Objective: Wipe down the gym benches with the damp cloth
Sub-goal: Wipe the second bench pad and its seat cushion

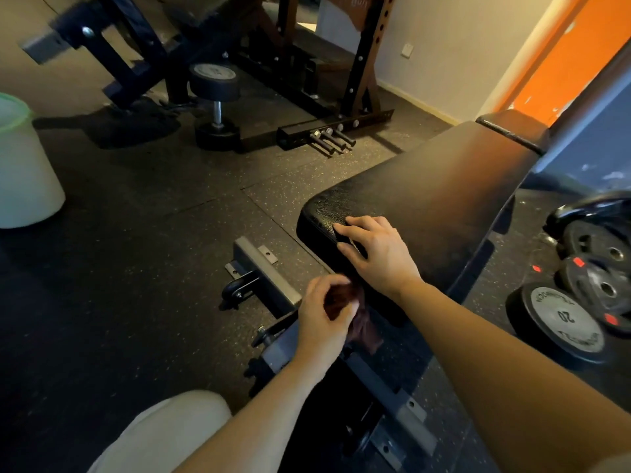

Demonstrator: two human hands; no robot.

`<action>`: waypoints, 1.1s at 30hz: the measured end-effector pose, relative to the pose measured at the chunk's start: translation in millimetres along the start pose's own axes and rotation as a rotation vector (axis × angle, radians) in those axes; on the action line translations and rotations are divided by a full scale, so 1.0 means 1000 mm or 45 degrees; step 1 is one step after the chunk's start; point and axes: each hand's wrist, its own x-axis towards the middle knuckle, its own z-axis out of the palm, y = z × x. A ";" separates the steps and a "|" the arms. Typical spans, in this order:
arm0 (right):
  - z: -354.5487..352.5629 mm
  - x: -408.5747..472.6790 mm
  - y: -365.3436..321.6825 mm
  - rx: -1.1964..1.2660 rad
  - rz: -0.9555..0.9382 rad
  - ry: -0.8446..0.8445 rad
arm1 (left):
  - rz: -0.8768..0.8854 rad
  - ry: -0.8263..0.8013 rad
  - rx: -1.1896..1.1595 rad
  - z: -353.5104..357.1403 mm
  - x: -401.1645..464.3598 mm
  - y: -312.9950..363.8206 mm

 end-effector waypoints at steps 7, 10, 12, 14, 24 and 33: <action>-0.035 -0.045 0.043 -0.127 0.010 0.069 | -0.290 0.238 -0.583 -0.059 0.034 0.014; -0.015 -0.060 0.042 -0.017 0.151 0.250 | -0.219 0.182 -0.465 -0.039 0.038 0.014; -0.009 -0.057 0.041 0.019 0.188 0.314 | -0.170 0.154 -0.360 -0.006 0.024 0.010; -0.010 -0.058 0.043 0.018 0.180 0.332 | -0.123 0.168 -0.210 0.020 0.002 0.006; -0.008 -0.059 0.044 0.063 0.213 0.363 | -0.247 0.247 -0.390 0.028 -0.029 -0.003; -0.009 -0.059 0.045 0.078 0.209 0.373 | 0.039 0.030 -0.081 0.063 -0.051 0.015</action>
